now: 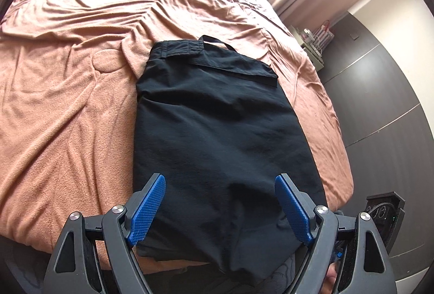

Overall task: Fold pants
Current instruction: 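Open both tools and release the folded black pants onto the bed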

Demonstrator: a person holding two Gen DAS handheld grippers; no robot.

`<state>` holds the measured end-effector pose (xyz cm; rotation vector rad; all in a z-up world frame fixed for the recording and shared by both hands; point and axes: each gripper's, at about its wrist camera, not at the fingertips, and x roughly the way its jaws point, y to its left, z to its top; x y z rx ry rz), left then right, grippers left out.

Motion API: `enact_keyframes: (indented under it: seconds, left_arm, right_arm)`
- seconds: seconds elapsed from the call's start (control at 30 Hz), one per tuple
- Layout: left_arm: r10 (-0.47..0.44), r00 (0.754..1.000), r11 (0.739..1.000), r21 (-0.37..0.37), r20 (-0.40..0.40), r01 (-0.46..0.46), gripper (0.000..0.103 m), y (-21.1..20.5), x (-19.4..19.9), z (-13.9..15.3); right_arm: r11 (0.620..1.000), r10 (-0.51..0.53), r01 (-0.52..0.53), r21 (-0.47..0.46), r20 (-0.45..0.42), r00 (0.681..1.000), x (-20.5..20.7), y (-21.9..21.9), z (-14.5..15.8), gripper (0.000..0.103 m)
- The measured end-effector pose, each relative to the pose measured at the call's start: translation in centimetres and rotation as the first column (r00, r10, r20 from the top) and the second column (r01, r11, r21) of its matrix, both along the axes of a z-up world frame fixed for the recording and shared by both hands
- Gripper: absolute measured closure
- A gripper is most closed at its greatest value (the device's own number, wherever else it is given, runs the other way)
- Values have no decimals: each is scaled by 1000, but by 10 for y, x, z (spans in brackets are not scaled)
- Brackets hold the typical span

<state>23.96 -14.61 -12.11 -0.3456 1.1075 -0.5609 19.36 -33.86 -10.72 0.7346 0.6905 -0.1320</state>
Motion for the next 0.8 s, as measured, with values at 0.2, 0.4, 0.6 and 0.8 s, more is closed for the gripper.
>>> enact_keyframes:
  seconds: [0.2,0.4,0.6,0.8]
  left_arm:
    - [38,999,999,9,-37,-38,19,16,9,-18]
    - [69,997,998,2,-46,-69,23,33,18,-27]
    - [88,994,995,-41,-65,-91,35,41,32,-32]
    - [92,989,994,-42,-118,-97,49,41,43,-49]
  right_arm:
    - [1000,-6,4,-21,-78,997,-4,-3,-19,61]
    - [999,-3,0,-45,-71,997,-14,-6,-13,61]
    - [999,19,-18,-43,19,1000,-19,-18,10,61]
    - [998,47,-47,-52,10,999,10,-35,10,61]
